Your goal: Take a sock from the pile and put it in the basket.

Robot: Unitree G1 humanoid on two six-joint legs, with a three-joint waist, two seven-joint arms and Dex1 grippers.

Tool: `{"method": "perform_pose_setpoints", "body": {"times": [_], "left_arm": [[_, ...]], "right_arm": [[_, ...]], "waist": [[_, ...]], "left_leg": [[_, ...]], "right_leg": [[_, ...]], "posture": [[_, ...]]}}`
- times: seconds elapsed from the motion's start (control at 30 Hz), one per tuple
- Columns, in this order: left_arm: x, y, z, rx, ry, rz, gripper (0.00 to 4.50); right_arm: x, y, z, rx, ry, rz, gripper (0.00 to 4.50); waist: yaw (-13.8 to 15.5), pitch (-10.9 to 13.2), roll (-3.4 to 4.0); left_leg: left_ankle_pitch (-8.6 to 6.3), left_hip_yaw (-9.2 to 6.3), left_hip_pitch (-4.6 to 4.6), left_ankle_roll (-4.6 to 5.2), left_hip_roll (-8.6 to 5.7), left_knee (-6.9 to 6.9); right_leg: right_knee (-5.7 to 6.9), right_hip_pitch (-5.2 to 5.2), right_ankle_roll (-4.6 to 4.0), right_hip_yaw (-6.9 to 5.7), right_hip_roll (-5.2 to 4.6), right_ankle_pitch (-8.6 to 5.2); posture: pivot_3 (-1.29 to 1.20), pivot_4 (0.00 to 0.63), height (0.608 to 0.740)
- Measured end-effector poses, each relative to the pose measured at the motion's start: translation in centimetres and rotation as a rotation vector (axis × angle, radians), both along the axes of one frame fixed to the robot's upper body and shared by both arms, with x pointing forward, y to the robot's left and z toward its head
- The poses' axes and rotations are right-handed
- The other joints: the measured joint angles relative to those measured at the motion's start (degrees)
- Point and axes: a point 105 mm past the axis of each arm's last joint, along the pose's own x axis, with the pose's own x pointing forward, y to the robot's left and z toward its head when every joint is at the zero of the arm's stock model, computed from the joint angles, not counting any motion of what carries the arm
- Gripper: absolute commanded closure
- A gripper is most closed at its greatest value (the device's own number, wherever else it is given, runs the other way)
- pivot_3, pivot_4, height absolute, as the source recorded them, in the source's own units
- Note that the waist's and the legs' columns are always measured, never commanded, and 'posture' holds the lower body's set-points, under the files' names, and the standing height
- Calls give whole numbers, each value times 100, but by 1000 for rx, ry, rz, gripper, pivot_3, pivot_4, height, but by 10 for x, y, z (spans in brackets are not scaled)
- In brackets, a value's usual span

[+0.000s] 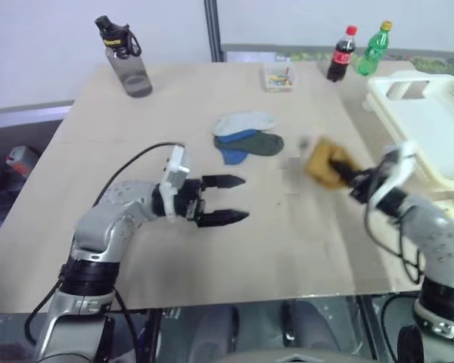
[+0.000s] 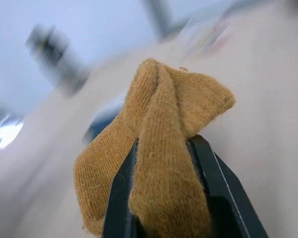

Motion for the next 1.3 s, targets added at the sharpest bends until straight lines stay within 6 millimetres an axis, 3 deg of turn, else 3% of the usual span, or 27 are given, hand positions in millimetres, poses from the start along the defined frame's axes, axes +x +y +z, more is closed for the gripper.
{"method": "perform_pose_setpoints", "body": {"times": [0.07, 0.13, 0.2, 0.27, 0.33, 0.37, 0.4, 0.57, 0.7, 0.8, 0.9, 0.97, 1.03, 1.13, 1.2, 1.3], "left_arm": [[7, -11, 12, -46, -10, 30, 0], [13, -24, 25, -88, -28, 52, 0], [19, -26, 31, -99, -38, 92, 0], [27, -35, 35, -132, -18, 109, 0], [30, -43, 41, -155, -29, 109, 0], [30, -44, 42, -156, -31, 108, 0], [30, -48, 43, -163, -39, 109, 0], [30, -53, 42, -157, -51, 103, 0], [31, -53, 38, -130, -75, 119, 0], [31, -48, 28, -97, -63, 133, 0], [31, -38, 19, -47, -70, 151, 0], [32, -32, 13, -20, -67, 169, 0], [31, -25, 5, 0, -56, 182, 0], [31, -11, -6, 34, -32, 214, 0], [29, 4, -17, 70, -6, 246, 0], [23, 32, -31, 138, 29, 303, 0]], "right_arm": [[10, -29, 21, 17, -27, -122, 4423], [24, -75, 40, 38, -4, -319, 4423], [27, -113, 46, 57, 20, -468, 4423], [43, -143, 25, 76, 144, -543, 4424], [56, -160, -9, 78, 270, -587, 4424], [57, -162, -14, 77, 287, -593, 4424], [63, -169, -31, 77, 335, -608, 4424], [64, -192, -41, 17, 368, -670, 2139], [60, -198, -37, -33, 370, -675, 284], [48, -196, -20, -80, 330, -648, 284], [23, -183, 9, -156, 236, -618, 284], [7, -164, 28, -240, 156, -582, 284], [-20, -116, 41, -470, 21, -464, 284], [-42, -69, 21, -619, -5, -289, 132], [-61, -35, -8, -690, 20, -147, 132], [-87, -6, -45, -694, 83, -7, 132]], "waist": [[-23, 1, 1], [-39, 3, 5], [-59, 1, 5], [-65, 2, 5], [-78, 3, 6], [-76, 4, 10], [-81, 7, 16], [-48, 9, 21], [-46, 9, 21], [-38, 9, 22], [-5, 5, 36], [-16, 4, 38], [-30, 4, 38], [-42, 4, 36], [-43, 4, 36], [-41, 5, 35]], "left_leg": [[0, 4, 0, 0, -1, 1], [1, 17, -8, 1, -8, 1], [0, 31, -8, 1, 0, -6], [0, 41, -14, 1, -4, -7], [0, 53, -14, 2, -5, -6], [0, 52, -16, 2, -6, -7], [0, 57, -19, 1, -5, -7], [14, 42, -39, -22, -5, -11], [14, 43, -43, -24, -8, -9], [15, 32, -46, -24, -4, -8], [14, 17, -56, -23, 1, -10], [4, 9, -52, -5, 1, -8], [0, -1, -42, 1, 0, -4], [0, -4, -32, 2, 2, 2], [0, -4, -32, 2, 1, 5], [0, -2, -31, 2, 4, 14]], "right_leg": [[2, -2, 0, 2, 0, 0], [2, -11, 0, 11, -4, 1], [1, -12, -3, 2, 8, -1], [-6, -14, -1, 4, 5, 0], [-14, -13, 0, 15, 5, 1], [-17, -14, 0, 15, 4, 1], [-21, -15, 1, 20, 4, 2], [-45, -16, 4, 1, 3, 3], [-47, -16, 7, 2, -2, 5], [-41, -19, 7, -6, -1, 5], [-37, -26, 7, -15, -1, 4], [-32, -29, 7, -8, 1, 5], [-28, -22, 8, -7, 1, 5], [-23, -13, 9, -6, 3, 5], [-20, -14, 10, -4, 3, 5], [-15, -14, 10, -2, 2, 4]], "posture": [[0, 150, 740], [0, 150, 740], [0, 150, 740], [0, 150, 740], [0, 150, 740], [0, 150, 740], [0, 150, 740], [0, 150, 740], [0, 150, 740], [0, 150, 740], [0, 150, 740], [0, 150, 740], [0, 150, 740], [0, 150, 740], [0, 150, 740], [0, 150, 740]]}}
